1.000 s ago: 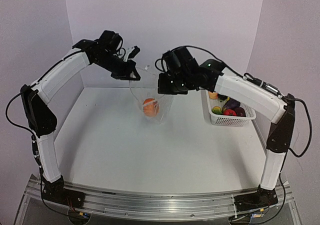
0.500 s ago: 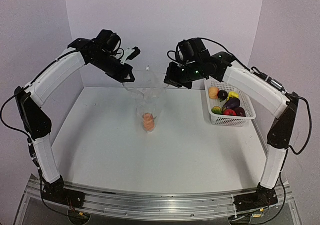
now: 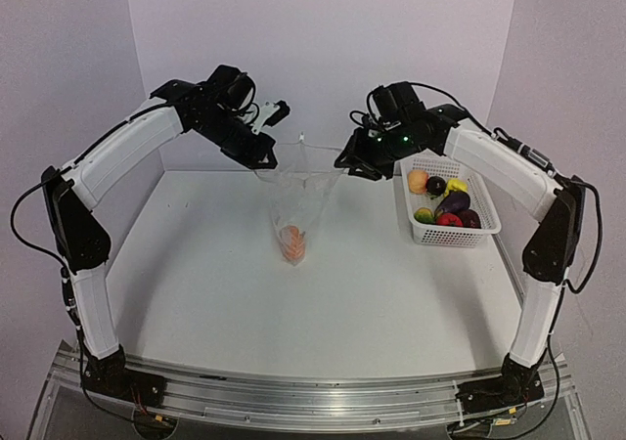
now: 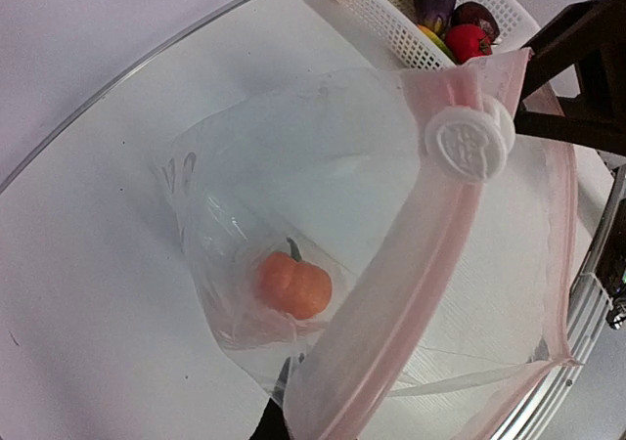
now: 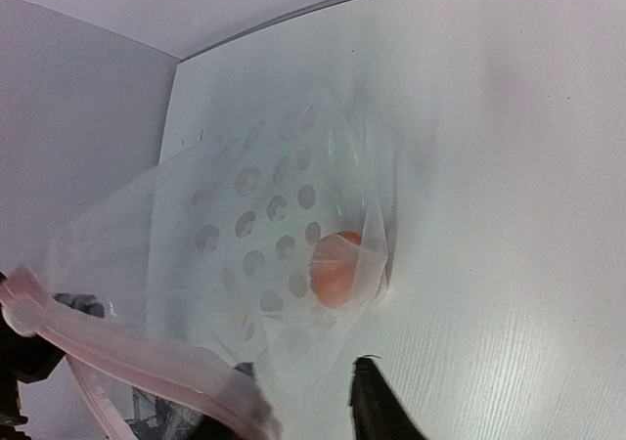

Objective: Place the food in the zip-top bag and seal the zipper

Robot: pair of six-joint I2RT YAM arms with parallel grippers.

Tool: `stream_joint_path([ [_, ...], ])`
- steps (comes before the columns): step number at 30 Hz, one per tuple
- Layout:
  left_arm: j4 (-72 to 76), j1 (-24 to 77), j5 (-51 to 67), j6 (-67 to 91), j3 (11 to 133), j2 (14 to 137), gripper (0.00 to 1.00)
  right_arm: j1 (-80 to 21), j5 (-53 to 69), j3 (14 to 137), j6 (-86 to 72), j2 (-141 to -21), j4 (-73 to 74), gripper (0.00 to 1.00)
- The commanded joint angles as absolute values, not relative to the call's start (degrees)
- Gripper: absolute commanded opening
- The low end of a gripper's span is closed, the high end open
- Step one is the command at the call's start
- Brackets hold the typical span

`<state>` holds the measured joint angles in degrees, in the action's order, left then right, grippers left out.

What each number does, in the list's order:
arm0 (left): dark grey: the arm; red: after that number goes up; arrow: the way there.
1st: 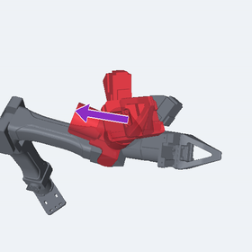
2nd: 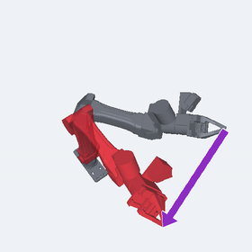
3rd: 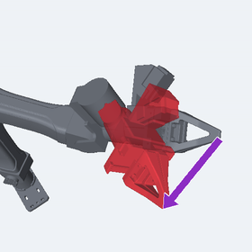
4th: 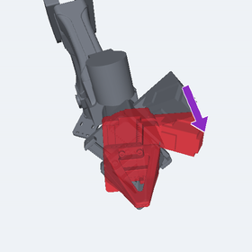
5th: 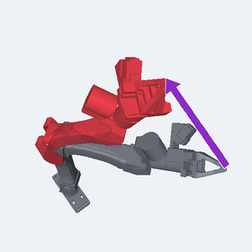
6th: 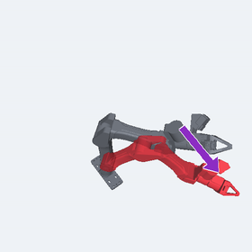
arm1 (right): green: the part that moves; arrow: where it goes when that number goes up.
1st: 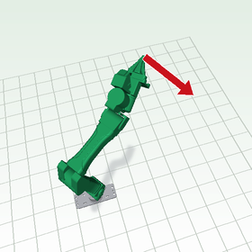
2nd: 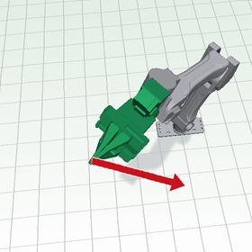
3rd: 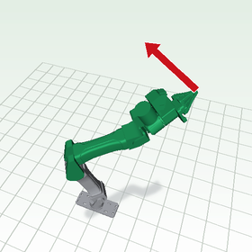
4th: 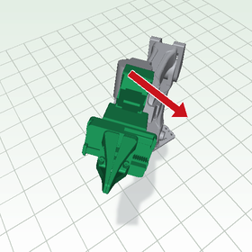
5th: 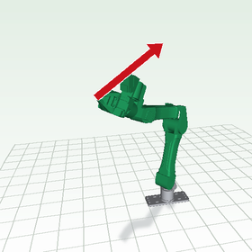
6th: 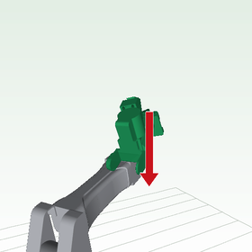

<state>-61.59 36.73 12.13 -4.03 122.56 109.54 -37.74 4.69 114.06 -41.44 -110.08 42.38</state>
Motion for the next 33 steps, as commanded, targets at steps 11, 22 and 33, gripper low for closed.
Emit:
stream_joint_path([
  [11, -58.2, 41.8, 4.5, -2.9, 128.6, 114.4, 0.0, -30.3, 25.7, 115.0, -29.1, -98.9, 44.4, 0.84],
  [22, -58.6, 42.9, 3.5, -3.0, 131.4, 115.6, 0.0, -17.1, 8.6, 112.2, -36.7, -94.4, 44.5, 0.83],
  [33, -58.7, 42.9, 3.3, -3.6, 130.2, 115.3, 0.0, -8.6, -21.1, 111.9, -36.4, -114.8, 47.7, 0.8],
])
